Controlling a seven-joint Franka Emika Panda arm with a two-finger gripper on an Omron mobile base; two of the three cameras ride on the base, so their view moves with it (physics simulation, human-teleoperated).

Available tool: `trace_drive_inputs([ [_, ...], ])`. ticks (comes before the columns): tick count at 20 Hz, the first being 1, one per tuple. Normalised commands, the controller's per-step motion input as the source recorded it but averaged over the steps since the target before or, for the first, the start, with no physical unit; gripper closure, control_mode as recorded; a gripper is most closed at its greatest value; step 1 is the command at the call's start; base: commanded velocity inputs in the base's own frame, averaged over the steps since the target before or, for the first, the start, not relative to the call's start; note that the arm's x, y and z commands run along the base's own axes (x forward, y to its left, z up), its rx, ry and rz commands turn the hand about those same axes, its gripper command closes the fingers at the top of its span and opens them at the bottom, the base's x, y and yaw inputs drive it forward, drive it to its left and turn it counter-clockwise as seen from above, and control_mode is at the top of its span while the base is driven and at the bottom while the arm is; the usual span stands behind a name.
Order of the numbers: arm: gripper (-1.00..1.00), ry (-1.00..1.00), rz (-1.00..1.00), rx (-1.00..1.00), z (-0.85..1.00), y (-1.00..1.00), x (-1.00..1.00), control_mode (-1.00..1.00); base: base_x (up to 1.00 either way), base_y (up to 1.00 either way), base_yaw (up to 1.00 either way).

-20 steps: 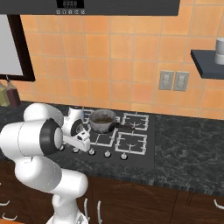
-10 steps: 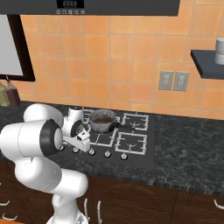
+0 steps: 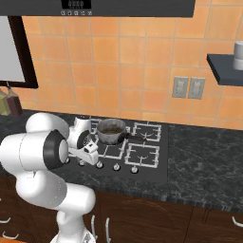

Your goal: Turn off the rear left burner of the stove.

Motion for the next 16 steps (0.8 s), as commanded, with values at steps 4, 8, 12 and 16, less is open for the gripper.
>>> trace_drive_inputs([
  [4, 1.00, 0.00, -0.25, 0.00, 0.00, 0.00, 0.00, -1.00, 0.00, 0.00, 0.00],
  [8, 1.00, 0.05, -0.53, 0.00, 0.00, 0.00, 0.00, -1.00, 0.00, 0.00, 0.00],
  [12, 1.00, 0.07, -0.68, 0.00, 0.00, 0.03, 0.00, -1.00, 0.00, 0.00, 0.00],
  [16, 1.00, 0.09, -0.74, 0.00, 0.00, 0.14, 0.00, -1.00, 0.00, 0.00, 0.00],
])
